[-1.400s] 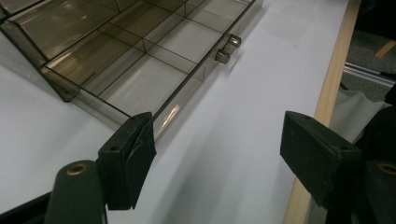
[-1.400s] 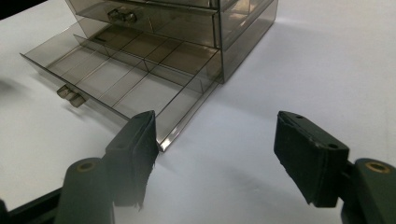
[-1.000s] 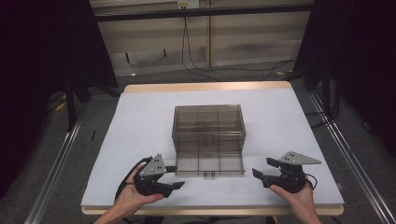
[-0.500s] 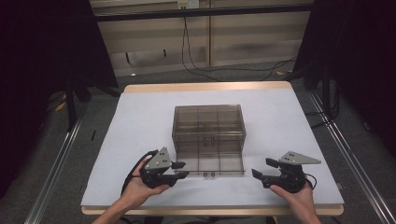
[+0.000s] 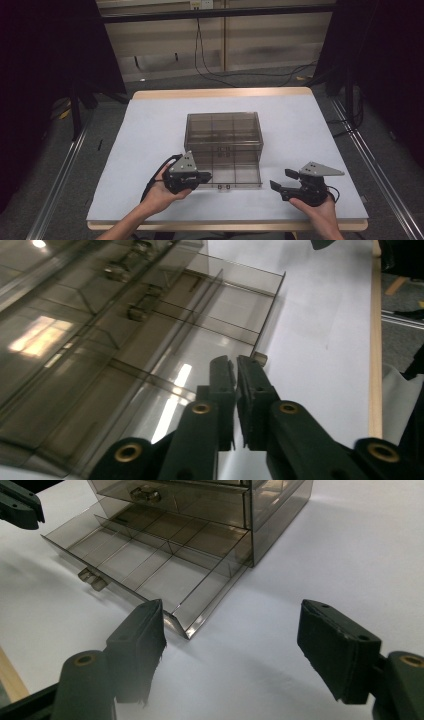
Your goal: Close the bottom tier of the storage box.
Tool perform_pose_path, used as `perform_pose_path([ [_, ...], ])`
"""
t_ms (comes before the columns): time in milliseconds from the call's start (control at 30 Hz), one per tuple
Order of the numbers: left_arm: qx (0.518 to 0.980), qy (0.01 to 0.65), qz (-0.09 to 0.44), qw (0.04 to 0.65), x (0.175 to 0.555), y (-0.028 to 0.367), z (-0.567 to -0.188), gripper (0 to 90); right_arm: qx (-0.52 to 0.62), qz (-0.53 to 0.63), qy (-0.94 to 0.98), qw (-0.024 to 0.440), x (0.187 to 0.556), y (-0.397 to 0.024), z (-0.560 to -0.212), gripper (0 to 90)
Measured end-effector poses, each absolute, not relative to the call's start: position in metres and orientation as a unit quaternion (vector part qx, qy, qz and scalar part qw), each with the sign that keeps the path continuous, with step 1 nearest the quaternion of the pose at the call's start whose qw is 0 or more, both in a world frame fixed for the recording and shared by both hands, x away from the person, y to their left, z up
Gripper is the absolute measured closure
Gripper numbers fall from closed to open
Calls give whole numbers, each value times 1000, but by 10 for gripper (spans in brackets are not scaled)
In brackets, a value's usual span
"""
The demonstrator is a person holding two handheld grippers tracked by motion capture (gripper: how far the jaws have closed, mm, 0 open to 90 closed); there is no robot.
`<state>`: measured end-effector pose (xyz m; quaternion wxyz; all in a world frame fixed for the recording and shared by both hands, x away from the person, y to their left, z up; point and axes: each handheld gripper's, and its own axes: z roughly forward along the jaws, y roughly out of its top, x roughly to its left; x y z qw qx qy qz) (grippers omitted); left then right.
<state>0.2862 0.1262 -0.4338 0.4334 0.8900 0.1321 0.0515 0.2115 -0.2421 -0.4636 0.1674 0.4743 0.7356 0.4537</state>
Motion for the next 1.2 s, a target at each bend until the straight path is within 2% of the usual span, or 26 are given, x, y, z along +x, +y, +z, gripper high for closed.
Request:
perform_pose_path([
  [500, 898, 107, 40, 425, 286, 104, -442, 900, 474, 454, 736, 165, 212, -242, -464, 270],
  [800, 906, 121, 35, 404, 281, 111, -461, 900, 474, 455, 736, 165, 210, -243, -463, 268],
  [1200, 915, 110, 29, 387, 280, 105, -471, 900, 478, 455, 733, 163, 210, -244, -464, 263],
])
